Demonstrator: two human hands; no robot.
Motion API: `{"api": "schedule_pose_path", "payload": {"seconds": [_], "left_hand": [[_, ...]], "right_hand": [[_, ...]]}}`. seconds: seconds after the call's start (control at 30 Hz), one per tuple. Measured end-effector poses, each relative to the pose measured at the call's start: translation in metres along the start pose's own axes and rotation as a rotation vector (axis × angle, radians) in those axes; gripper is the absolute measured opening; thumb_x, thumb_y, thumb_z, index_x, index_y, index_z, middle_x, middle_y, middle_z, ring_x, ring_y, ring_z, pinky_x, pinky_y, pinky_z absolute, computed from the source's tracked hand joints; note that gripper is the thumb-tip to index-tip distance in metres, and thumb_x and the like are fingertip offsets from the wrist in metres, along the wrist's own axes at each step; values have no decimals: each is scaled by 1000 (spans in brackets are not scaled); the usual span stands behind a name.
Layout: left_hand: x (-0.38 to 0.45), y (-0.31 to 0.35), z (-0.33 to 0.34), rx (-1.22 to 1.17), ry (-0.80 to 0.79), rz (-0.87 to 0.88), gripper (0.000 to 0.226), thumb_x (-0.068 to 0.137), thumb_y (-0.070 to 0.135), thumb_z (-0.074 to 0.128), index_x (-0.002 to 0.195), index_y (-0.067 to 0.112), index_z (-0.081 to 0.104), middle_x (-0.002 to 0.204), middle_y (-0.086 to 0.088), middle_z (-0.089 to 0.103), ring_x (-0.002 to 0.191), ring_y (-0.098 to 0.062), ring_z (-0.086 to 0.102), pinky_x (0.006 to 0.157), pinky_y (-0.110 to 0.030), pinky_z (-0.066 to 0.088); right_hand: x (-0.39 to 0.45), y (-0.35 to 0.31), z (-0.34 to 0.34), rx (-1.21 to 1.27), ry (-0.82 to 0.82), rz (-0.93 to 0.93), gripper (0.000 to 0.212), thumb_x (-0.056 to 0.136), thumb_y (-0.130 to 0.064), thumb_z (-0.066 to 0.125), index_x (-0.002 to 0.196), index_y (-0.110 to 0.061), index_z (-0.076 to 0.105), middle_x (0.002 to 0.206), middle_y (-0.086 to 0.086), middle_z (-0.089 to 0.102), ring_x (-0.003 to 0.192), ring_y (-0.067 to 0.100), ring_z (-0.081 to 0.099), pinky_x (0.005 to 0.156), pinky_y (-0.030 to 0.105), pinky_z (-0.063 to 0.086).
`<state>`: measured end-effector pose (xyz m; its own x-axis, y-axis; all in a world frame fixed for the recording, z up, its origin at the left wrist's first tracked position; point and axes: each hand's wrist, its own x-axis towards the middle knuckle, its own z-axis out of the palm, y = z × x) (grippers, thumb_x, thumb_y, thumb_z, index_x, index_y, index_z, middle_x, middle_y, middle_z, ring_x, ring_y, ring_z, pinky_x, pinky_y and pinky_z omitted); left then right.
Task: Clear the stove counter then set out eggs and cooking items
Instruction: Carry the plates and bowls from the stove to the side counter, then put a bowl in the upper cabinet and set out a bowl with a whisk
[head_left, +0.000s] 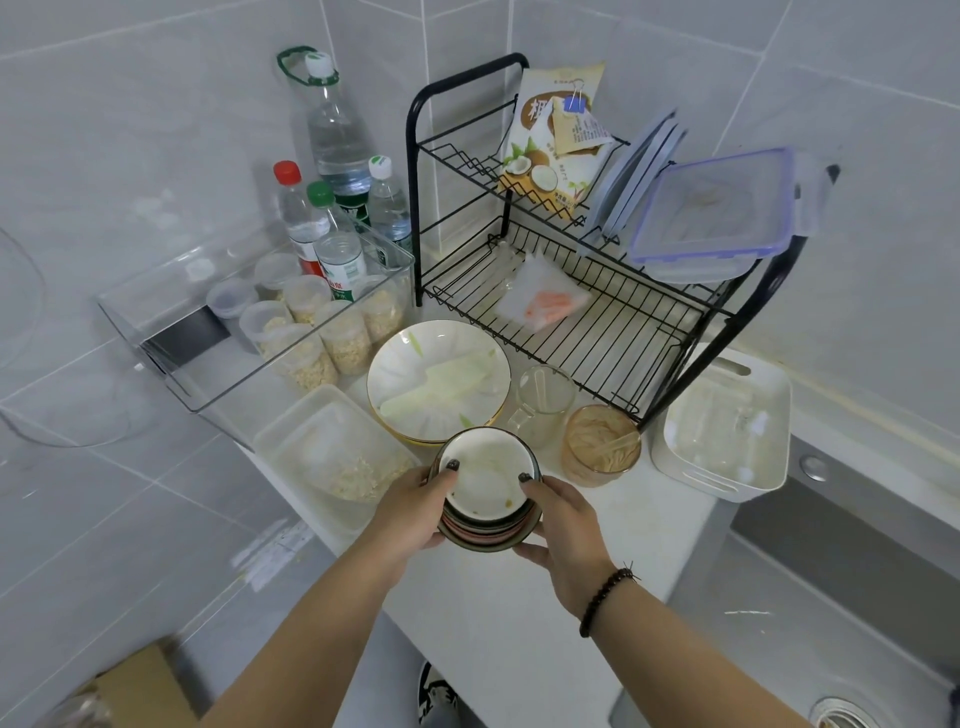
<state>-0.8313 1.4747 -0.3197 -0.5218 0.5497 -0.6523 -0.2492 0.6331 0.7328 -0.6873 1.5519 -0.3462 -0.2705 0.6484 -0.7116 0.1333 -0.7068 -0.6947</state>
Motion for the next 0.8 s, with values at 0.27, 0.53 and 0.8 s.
{"api": "schedule_pose_path", "payload": {"seconds": [0.27, 0.53, 0.8], "left_hand": [[3, -2, 1, -34, 2, -26, 26, 95, 42, 53, 111, 24, 60, 111, 0, 67, 102, -19, 65, 78, -31, 57], [-11, -7, 4, 8, 34, -24, 20, 95, 39, 51, 107, 24, 58, 110, -1, 60, 104, -22, 59, 87, -37, 53], [-45, -11, 4, -54, 107, 24, 18, 94, 27, 55, 106, 14, 56, 104, -2, 64, 96, -17, 61, 92, -42, 53]], "right_hand": [[1, -3, -3, -5, -33, 7, 34, 86, -28, 69, 117, -21, 59, 112, 3, 66, 106, 21, 61, 87, 45, 56], [-5, -5, -13, -41, -54, -6, 48, 86, -32, 68, 128, -18, 52, 119, 1, 63, 111, 19, 57, 74, 34, 54], [-31, -9, -25, -59, -76, -96, 44, 91, -26, 63, 131, -15, 49, 122, 1, 56, 115, 19, 52, 98, 42, 50]]}}
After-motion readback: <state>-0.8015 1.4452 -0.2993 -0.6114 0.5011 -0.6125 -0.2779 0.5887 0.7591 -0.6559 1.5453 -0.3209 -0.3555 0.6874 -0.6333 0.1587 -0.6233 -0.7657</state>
